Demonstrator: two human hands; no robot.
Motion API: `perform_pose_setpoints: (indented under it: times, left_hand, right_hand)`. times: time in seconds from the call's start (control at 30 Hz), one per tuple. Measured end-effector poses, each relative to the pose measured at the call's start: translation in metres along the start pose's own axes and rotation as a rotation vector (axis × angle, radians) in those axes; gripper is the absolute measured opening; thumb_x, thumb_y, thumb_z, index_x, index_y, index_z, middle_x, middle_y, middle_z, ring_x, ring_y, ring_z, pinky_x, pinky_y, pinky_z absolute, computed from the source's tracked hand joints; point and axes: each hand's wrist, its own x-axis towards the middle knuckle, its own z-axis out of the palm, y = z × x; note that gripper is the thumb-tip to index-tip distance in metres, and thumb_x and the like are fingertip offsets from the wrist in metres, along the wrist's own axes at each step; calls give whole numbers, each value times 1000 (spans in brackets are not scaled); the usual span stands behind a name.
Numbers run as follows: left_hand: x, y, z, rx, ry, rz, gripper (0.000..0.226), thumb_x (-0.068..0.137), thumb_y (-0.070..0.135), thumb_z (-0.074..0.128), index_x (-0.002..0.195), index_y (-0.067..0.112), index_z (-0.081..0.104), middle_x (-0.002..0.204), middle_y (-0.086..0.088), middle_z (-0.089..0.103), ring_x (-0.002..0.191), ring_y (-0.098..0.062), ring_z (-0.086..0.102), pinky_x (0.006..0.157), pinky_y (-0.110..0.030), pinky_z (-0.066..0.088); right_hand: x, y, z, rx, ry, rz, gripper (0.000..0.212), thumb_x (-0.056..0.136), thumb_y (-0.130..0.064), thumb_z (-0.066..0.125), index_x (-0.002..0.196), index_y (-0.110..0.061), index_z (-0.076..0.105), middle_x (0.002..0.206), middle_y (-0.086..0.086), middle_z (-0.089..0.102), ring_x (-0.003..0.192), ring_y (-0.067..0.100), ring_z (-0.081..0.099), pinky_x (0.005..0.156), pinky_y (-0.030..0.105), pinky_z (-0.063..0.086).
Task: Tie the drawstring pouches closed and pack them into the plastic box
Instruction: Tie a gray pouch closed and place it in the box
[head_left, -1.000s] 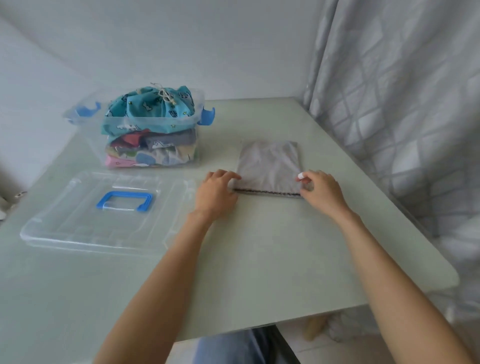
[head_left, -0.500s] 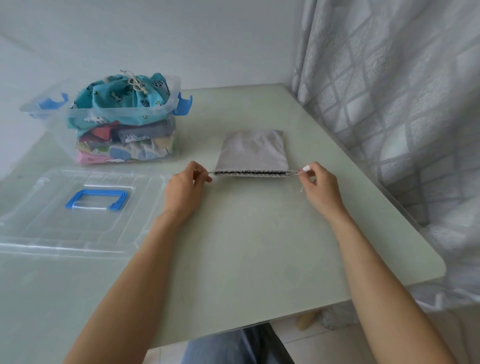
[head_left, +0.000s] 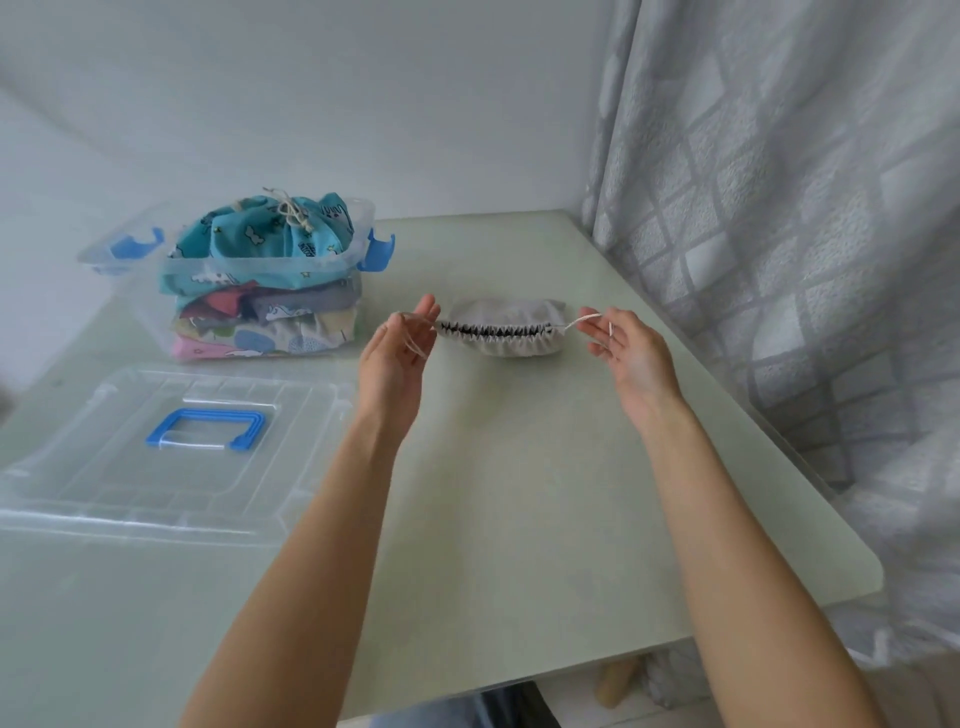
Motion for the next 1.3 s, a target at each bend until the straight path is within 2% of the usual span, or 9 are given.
perform_pose_setpoints:
  times: [0.17, 0.33, 0.47, 0.57, 0.73, 0.97, 1.07, 1.13, 1.3]
  left_hand:
    - [1, -15, 2, -339, 123, -51, 35, 102, 14, 29, 73, 11, 48, 78, 2, 63, 84, -5, 64, 81, -24, 47]
    - [3, -10, -22, -424, 122, 5, 28, 98, 3, 32, 74, 13, 43, 53, 5, 52, 50, -4, 53, 78, -28, 54]
    - [7, -1, -36, -513, 61, -15, 28, 98, 1, 27, 76, 15, 38, 52, 9, 42, 42, -4, 37, 52, -15, 44]
    - [10, 5, -40, -291, 69, -10, 33, 97, 0, 25, 71, 18, 34, 51, 12, 39, 42, -5, 29, 43, -14, 28]
    - [14, 12, -45, 183, 184, 42, 36, 95, -2, 27, 68, 19, 36, 50, 13, 43, 47, -3, 29, 45, -13, 26]
    - [2, 16, -41, 520, 116, 177, 15, 97, 12, 45, 83, 14, 49, 72, 6, 61, 59, -3, 54, 62, -17, 49]
    - [1, 37, -33, 1076, -58, 394, 5, 91, 19, 58, 89, 15, 57, 96, 8, 67, 80, -2, 62, 71, -15, 50]
    - [0, 59, -22, 1319, -171, 516, 3, 88, 23, 62, 88, 20, 61, 87, 9, 67, 74, 0, 62, 69, -14, 50]
    - [5, 90, 9, 1358, -287, 600, 2, 84, 22, 67, 86, 22, 69, 76, 8, 68, 64, -8, 65, 68, -25, 54]
  right_hand:
    - [10, 8, 8, 457, -24, 126, 29, 97, -16, 37, 68, -17, 42, 71, -1, 70, 79, 14, 69, 89, 38, 49]
    - [15, 24, 1, 706, 105, 147, 31, 96, -10, 35, 66, -15, 35, 47, -3, 41, 41, 10, 40, 58, 26, 55]
    - [20, 29, -10, 542, 152, 151, 30, 93, -7, 34, 65, -17, 32, 44, -6, 38, 36, 8, 30, 37, 18, 28]
    - [21, 26, -12, 377, 153, 115, 30, 91, -5, 34, 64, -18, 29, 46, -7, 35, 37, 7, 26, 37, 19, 23]
    - [21, 25, -9, 202, 171, 64, 31, 87, -3, 31, 62, -20, 24, 46, -9, 29, 39, 7, 21, 38, 20, 17]
    - [12, 18, -6, -48, 169, -20, 29, 92, -7, 38, 67, -19, 32, 58, -4, 38, 41, 6, 29, 40, 18, 25]
    - [4, 2, 12, -200, 4, -76, 23, 96, -15, 46, 73, -15, 47, 64, 0, 48, 45, 8, 41, 45, 19, 36]
    - [0, -14, 34, -351, -172, -77, 22, 97, -19, 46, 86, -8, 60, 69, 1, 54, 50, 9, 47, 46, 19, 41]
    - [7, -45, 84, -745, -483, -97, 23, 93, -14, 54, 103, 3, 67, 84, 5, 66, 57, 9, 48, 48, 19, 42]
